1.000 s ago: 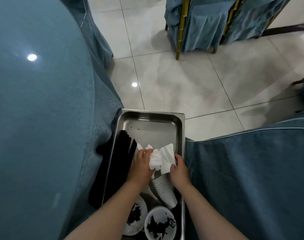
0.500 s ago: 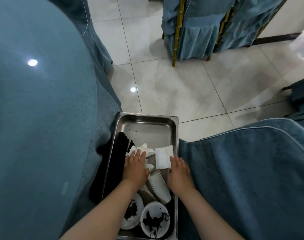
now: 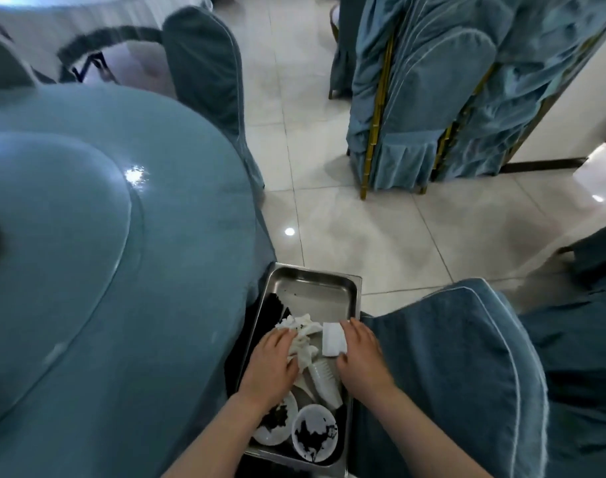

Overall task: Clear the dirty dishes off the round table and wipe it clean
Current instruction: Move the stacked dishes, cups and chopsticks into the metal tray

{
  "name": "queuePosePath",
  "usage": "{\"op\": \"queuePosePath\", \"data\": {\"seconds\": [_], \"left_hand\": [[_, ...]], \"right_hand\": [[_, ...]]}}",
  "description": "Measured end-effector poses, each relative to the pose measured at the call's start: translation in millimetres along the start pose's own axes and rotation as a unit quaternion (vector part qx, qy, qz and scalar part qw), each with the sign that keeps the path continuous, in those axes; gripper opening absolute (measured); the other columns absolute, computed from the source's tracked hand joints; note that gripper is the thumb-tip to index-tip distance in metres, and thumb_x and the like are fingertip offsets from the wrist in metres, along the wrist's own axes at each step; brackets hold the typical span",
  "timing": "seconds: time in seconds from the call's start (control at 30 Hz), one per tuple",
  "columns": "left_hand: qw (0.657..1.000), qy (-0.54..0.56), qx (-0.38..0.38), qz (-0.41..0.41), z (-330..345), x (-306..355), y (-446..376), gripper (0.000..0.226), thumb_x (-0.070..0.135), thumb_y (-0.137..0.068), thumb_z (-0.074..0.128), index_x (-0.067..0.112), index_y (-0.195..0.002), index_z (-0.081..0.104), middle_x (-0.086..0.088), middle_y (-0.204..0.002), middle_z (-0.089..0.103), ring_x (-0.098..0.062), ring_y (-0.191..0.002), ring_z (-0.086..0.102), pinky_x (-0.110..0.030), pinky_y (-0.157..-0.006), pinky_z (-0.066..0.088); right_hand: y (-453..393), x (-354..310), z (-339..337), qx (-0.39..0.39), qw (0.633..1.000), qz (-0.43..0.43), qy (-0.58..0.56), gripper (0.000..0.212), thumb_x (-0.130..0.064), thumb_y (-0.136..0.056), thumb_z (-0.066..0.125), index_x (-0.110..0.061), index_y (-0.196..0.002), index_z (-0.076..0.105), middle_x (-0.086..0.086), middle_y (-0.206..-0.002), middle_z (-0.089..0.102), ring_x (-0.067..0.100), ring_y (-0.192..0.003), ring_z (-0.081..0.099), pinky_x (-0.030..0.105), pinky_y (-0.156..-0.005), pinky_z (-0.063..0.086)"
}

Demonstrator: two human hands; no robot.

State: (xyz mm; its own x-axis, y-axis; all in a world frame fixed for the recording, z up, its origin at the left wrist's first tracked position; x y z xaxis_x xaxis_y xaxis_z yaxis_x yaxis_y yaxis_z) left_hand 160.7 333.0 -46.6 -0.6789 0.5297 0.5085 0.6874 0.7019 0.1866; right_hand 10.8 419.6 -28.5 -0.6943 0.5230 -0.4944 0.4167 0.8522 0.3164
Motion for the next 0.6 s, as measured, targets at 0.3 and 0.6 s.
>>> {"op": "queuePosePath", "data": {"seconds": [0.3, 0.6], "left_hand": [[0.984, 0.026, 0.156, -0.078, -93.1, -52.1, 88.5, 0.048, 0.032, -0.087, 0.048, 0.02, -0.133, 0.053, 0.001, -0.135, 0.052, -0.02, -0.13, 0.043, -0.034, -0.112, 0.03], [0.941, 0.054, 0.244, -0.229, -150.2, -168.3, 194.3, 0.054, 0.04, -0.078, 0.043, 0.015, -0.122, 0.063, -0.003, -0.122, 0.061, -0.024, -0.115, 0.057, -0.03, -0.104, 0.037]], "right_hand": [[24.4, -107.7, 0.6, -0.058, 0.991, -0.12, 0.028, 0.064, -0.023, -0.097, 0.045, -0.017, -0.154, 0.017, 0.004, -0.159, 0.021, 0.018, -0.146, 0.018, 0.03, -0.121, 0.013], [19.3, -236.2, 46.9, -0.076, 0.969, -0.224, 0.073, 0.06, -0.021, -0.096, 0.047, -0.016, -0.152, 0.024, 0.003, -0.157, 0.027, 0.019, -0.145, 0.023, 0.028, -0.119, 0.014]]}}
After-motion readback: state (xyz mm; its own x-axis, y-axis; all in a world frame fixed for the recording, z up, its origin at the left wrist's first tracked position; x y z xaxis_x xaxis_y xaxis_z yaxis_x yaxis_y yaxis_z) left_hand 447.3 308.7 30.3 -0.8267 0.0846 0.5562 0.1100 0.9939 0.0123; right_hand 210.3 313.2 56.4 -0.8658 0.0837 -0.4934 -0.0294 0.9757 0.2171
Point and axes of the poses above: each hand's wrist, its own y-axis away from the middle knuckle, its own z-axis out of the palm, x = y × z, the point moved 7 cm from there along -y, towards the middle knuckle
